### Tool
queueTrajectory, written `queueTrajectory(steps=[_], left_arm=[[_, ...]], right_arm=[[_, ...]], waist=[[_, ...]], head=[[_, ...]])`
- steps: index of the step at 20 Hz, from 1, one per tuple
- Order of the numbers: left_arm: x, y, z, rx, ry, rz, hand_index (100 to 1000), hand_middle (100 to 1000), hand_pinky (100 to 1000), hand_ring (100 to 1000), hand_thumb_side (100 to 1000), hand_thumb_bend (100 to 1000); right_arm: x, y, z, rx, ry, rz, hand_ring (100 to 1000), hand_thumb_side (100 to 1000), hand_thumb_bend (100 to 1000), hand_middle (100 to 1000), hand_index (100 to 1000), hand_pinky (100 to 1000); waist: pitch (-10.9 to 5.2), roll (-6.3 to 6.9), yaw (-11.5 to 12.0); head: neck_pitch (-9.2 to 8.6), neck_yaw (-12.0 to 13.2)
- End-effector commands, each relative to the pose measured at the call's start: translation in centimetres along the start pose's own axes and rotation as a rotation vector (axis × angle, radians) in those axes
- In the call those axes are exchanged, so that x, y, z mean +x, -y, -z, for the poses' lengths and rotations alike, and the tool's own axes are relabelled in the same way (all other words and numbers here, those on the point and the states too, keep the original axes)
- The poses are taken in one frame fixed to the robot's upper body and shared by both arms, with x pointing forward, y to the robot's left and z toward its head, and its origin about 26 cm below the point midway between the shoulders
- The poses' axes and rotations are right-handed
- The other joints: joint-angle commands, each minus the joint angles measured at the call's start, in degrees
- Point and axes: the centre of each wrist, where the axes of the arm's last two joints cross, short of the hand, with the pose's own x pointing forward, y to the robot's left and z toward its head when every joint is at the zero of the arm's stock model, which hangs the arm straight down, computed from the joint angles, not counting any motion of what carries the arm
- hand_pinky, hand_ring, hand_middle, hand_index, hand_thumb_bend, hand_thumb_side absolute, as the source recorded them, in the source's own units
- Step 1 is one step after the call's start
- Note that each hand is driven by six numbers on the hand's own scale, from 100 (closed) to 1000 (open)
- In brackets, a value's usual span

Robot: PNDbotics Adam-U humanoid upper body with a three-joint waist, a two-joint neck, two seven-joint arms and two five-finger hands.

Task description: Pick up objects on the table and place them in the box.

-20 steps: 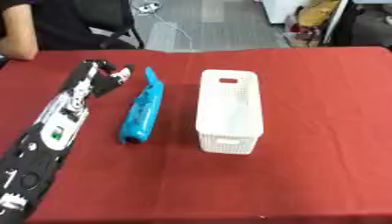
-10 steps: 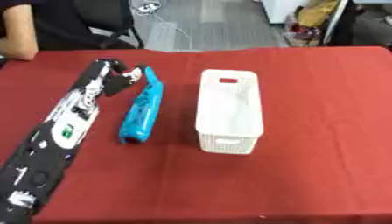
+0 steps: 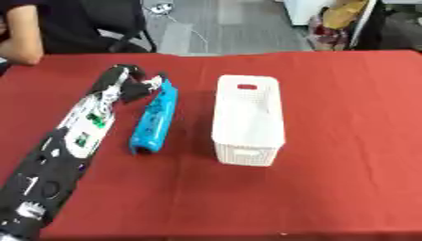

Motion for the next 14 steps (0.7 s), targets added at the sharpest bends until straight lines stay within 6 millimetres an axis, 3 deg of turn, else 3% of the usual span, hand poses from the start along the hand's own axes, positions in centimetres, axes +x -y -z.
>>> queueTrajectory(steps=[1, 14], left_arm=[[-0.5, -1.2, 0.5, -0.003, -0.011, 0.044, 772, 686, 625, 624, 890, 640], [-2.9, 1.3, 1.3, -0.130, -0.095, 0.060, 775, 689, 641, 633, 941, 653]], right_arm=[[0.5, 0.2, 0.6, 0.016, 0.031, -0.007, 887, 970, 100, 882, 946, 765], [0.5, 0.2, 0.5, 0.028, 0.024, -0.011, 888, 970, 100, 883, 946, 765]], waist=[[-0.92, 0.02, -0.11], [-1.53, 0.51, -0.03]], head=[[-0.05, 0.25], [-0.05, 0.12]])
